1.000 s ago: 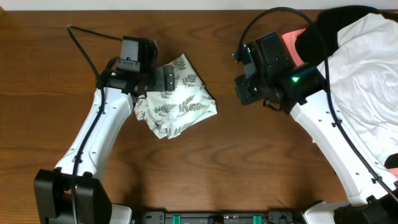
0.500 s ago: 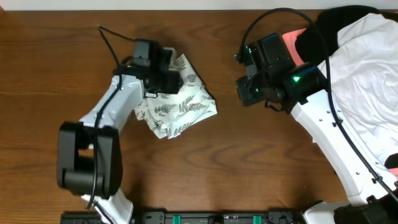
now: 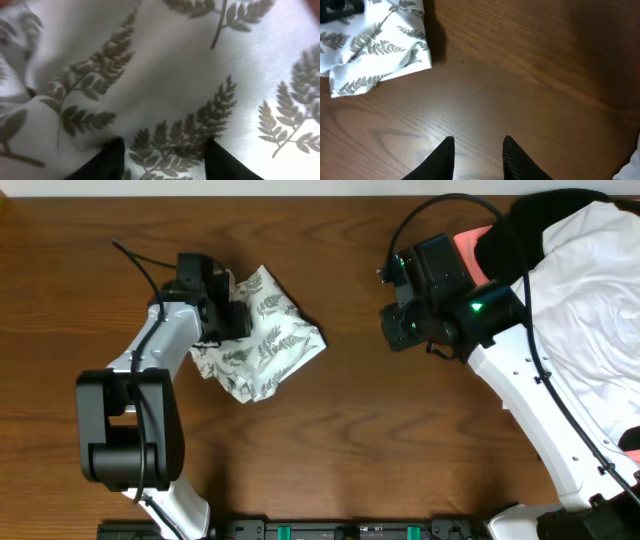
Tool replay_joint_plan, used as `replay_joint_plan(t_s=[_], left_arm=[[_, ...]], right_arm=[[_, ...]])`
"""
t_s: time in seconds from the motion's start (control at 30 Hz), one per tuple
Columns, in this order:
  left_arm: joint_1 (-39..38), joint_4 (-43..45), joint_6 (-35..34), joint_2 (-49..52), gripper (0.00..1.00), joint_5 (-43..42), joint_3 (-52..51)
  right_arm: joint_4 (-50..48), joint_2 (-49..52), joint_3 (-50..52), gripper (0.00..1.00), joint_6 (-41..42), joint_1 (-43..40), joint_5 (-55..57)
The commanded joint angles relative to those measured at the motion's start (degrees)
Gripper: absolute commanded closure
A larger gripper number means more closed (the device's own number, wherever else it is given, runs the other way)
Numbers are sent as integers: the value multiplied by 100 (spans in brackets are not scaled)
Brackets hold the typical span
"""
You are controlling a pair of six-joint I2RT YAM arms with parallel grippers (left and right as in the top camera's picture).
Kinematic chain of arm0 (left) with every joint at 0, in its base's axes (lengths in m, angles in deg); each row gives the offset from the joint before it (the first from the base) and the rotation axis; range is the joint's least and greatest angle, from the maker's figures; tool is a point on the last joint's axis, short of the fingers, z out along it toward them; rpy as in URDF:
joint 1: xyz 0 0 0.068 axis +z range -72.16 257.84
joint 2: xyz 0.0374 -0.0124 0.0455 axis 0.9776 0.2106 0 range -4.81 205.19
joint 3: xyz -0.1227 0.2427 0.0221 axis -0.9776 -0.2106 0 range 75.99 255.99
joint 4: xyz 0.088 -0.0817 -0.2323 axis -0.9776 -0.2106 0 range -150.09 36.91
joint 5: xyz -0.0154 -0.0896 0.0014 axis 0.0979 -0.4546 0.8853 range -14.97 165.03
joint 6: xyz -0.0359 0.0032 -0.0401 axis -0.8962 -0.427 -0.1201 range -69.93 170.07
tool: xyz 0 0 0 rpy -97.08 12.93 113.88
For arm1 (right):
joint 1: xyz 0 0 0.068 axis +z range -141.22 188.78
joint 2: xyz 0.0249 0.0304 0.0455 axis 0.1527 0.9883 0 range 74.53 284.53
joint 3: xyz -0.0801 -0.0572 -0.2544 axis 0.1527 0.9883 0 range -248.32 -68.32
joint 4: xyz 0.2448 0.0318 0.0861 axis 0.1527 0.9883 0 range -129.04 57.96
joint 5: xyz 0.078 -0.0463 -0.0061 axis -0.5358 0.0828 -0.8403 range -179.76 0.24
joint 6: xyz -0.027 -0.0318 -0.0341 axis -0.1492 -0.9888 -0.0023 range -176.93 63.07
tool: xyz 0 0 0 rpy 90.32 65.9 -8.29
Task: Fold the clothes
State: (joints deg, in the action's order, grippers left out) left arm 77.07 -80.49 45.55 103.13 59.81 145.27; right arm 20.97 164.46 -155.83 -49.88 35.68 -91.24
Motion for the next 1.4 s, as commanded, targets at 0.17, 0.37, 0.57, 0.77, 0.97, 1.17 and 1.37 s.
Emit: replay_joint_plan(t_s=[0.17, 0.37, 0.57, 0.77, 0.97, 1.17, 1.37], left_arm=[[35, -136, -70, 330, 30, 269, -494], [164, -247, -74, 94, 22, 238, -492], [173, -378, -72, -396, 21, 240, -492], [173, -791, -72, -669, 11, 396, -492], [173, -1340, -74, -667, 9, 1064, -494], [173, -1567, -74, -669, 0, 1043, -494], [173, -1626, -74, -675, 2, 754, -492]], right_arm=[[15, 2, -63, 69, 63, -76, 66], [66, 2, -63, 69, 63, -138, 66], [87, 2, -63, 69, 63, -247, 66], [103, 2, -63, 70, 61, -319, 66], [114, 2, -63, 69, 61, -343, 66], [131, 2, -63, 69, 61, -348, 63], [197, 9, -61, 69, 61, -348, 61]])
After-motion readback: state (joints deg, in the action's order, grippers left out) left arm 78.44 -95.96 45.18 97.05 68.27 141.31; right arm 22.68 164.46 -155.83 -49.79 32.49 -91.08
